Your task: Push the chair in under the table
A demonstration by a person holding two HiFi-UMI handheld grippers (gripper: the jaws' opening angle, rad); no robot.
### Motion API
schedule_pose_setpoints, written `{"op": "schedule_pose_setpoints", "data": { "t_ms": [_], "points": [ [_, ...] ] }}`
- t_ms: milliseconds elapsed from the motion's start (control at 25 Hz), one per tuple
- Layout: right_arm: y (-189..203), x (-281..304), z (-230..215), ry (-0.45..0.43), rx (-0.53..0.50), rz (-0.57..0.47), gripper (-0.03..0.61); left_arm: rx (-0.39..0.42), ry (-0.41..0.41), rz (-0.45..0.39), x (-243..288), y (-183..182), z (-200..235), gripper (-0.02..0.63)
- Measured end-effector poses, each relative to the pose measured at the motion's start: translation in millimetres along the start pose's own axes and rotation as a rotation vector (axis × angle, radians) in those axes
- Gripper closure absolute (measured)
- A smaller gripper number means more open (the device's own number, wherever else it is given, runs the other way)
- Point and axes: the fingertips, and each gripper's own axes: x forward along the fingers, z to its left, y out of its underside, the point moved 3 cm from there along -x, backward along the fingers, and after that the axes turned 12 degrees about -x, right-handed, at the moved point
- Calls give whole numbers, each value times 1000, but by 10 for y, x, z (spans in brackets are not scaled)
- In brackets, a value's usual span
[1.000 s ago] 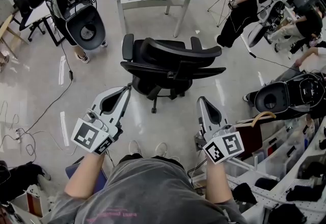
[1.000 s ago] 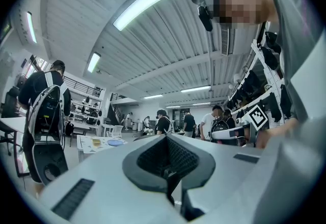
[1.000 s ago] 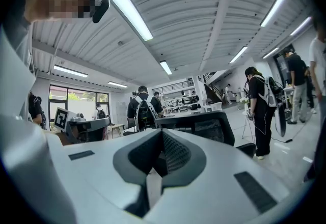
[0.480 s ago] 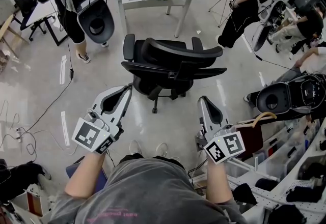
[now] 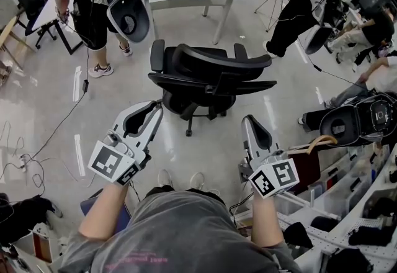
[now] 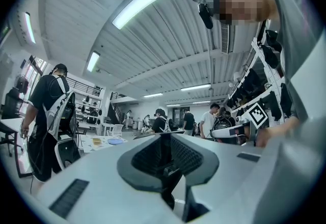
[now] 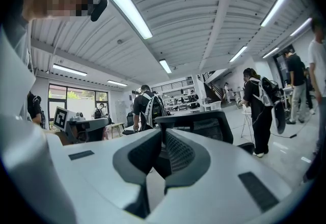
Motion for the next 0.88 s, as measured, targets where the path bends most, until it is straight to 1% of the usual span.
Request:
{"op": "schedule_pose_setpoints", "data": {
  "t_ms": [120,280,400,880],
  "points": [
    [2,7,-2,-2,1,5,568,0,1,2,4,4,1,546],
    [13,31,7,-11,6,12,525,-2,0,7,11,19,16,533],
    [31,49,7,-16,9,16,506,-3,1,10,30,39,27,523],
    [37,61,-10,-24,9,24,457,-8,-7,21,73,61,34,473]
  ]
}}
